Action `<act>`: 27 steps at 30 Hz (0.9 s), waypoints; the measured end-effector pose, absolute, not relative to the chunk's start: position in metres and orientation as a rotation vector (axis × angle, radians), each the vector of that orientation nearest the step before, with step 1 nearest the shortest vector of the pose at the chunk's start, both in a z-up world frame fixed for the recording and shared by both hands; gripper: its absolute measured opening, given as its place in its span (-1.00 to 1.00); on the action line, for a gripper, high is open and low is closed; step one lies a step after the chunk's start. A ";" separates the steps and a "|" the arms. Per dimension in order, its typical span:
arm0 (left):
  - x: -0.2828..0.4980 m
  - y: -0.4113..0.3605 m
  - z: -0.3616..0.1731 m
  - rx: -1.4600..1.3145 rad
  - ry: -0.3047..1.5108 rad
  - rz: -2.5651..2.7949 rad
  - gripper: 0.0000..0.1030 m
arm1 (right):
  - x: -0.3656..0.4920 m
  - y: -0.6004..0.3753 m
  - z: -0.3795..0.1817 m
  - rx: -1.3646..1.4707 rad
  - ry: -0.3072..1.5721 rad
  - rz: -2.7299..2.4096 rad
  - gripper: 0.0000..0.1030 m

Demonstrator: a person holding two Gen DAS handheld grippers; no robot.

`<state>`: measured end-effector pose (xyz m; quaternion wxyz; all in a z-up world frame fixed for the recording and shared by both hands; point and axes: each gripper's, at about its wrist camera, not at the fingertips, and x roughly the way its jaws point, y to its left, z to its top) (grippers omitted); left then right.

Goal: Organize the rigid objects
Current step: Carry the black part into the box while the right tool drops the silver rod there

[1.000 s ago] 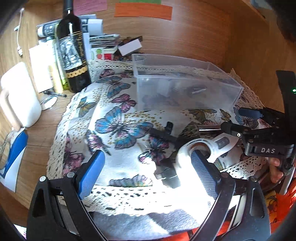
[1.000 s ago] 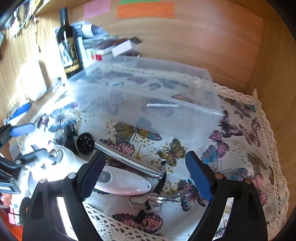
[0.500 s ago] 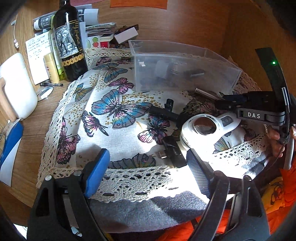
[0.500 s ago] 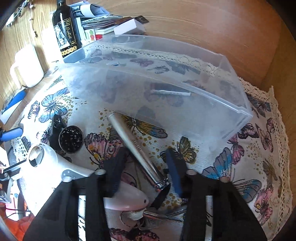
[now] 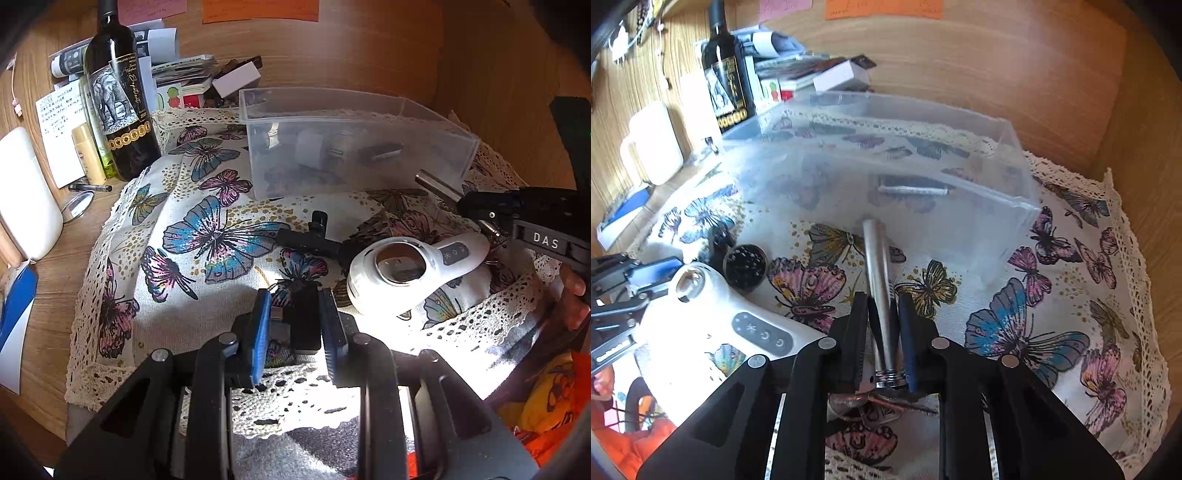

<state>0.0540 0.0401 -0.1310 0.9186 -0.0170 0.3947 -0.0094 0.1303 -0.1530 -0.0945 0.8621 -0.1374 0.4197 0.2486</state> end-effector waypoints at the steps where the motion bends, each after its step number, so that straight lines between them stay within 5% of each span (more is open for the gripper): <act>1: 0.054 0.042 -0.129 -0.038 0.808 -0.016 -0.51 | 0.129 -0.153 -0.092 -0.287 0.870 0.514 -0.72; 27: 0.094 0.052 -0.050 -0.027 0.578 0.011 -0.51 | 0.121 -0.171 -0.016 -0.181 0.644 0.490 -0.72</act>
